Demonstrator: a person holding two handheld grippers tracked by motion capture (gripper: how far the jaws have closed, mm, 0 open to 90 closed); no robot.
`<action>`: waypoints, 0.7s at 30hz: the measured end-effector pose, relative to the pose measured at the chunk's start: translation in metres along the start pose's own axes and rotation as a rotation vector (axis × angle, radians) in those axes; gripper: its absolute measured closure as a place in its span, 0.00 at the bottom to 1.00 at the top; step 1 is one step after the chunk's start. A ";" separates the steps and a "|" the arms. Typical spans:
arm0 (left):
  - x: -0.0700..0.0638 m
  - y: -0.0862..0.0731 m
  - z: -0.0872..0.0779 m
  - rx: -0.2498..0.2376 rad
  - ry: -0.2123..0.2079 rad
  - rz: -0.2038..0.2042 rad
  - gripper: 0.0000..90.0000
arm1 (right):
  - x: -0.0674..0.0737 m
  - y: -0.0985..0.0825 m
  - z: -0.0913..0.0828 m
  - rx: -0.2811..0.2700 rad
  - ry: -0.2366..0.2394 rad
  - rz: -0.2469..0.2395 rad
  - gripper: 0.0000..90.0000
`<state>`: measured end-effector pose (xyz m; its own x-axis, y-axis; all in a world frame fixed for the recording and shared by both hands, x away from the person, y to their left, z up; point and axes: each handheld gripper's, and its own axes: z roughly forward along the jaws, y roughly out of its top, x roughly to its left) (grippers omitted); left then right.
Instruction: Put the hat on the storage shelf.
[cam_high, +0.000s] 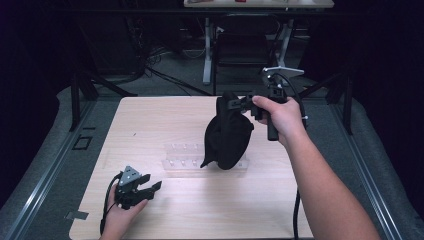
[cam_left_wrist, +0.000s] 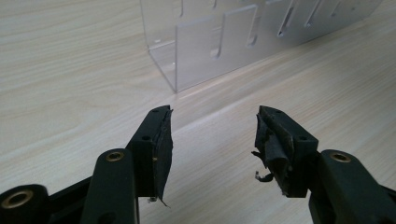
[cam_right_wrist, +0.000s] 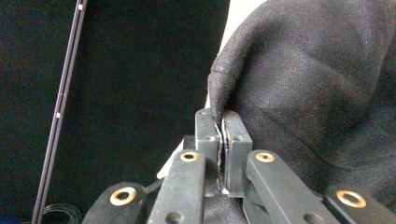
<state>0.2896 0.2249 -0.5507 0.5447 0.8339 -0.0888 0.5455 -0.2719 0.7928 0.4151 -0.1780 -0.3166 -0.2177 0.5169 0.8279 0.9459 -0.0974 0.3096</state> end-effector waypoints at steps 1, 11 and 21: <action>-0.002 0.002 0.000 -0.013 -0.002 -0.004 0.52 | -0.001 0.000 0.001 -0.002 0.005 0.003 0.97; -0.018 0.022 -0.007 -0.067 -0.080 -0.004 0.56 | 0.000 0.000 0.005 -0.002 0.021 0.007 0.96; -0.036 0.055 0.000 -0.073 -0.079 0.073 0.56 | 0.002 0.000 0.011 0.008 0.043 0.003 0.96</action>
<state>0.2995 0.1797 -0.5036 0.6311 0.7722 -0.0738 0.4560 -0.2924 0.8406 0.4176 -0.1675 -0.3201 -0.2245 0.4795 0.8483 0.9485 -0.0919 0.3030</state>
